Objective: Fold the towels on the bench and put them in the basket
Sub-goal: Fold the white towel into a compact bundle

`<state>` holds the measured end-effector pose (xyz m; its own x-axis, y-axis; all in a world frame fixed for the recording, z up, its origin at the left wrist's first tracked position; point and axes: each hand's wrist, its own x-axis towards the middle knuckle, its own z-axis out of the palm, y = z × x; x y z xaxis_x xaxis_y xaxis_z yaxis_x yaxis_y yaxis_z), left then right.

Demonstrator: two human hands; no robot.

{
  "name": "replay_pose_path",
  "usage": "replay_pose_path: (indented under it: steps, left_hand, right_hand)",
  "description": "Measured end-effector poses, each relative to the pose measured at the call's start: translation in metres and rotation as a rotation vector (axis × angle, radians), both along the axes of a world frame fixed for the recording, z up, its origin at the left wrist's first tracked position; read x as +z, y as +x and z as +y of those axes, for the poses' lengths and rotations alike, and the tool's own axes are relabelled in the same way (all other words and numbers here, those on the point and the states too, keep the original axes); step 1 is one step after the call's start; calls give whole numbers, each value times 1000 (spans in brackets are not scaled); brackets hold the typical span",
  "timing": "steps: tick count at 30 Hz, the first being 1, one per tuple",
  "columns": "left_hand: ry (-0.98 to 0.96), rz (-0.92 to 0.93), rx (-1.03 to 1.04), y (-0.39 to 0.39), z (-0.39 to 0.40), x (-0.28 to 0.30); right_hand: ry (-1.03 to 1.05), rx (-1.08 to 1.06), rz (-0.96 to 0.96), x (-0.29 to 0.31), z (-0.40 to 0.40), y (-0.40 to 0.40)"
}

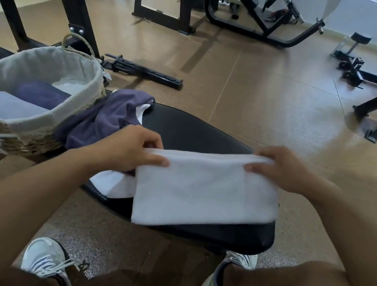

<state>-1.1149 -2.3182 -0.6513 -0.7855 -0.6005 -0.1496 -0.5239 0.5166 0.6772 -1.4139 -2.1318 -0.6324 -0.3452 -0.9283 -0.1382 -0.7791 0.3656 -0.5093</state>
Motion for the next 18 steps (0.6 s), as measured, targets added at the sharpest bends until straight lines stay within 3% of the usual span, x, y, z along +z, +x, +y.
replay_pose_path:
  steps: [3, 5, 8, 10, 13, 15, 18]
  left_hand:
    - [-298, 327, 93, -3, -3, 11]
    - [-457, 452, 74, -6, -2, 15]
    - [-585, 425, -39, -5, 4, 7]
    - [-598, 269, -196, -2, 11, -8]
    - [-465, -30, -385, 5, 29, -37]
    - [-403, -91, -390, 9, 37, -50]
    - [-297, -4, -301, 16, 34, -51]
  right_hand:
    - [-420, -159, 8, 16, -1, 6]
    - [-538, -143, 80, 23, 1, 9]
    - [-308, -37, 253, 19, 2, 5]
    - [17, 58, 312, 7, 4, 4]
    - [485, 252, 304, -18, 14, 8]
    - [565, 299, 246, -22, 22, 8]
    - [456, 241, 117, -18, 30, 2]
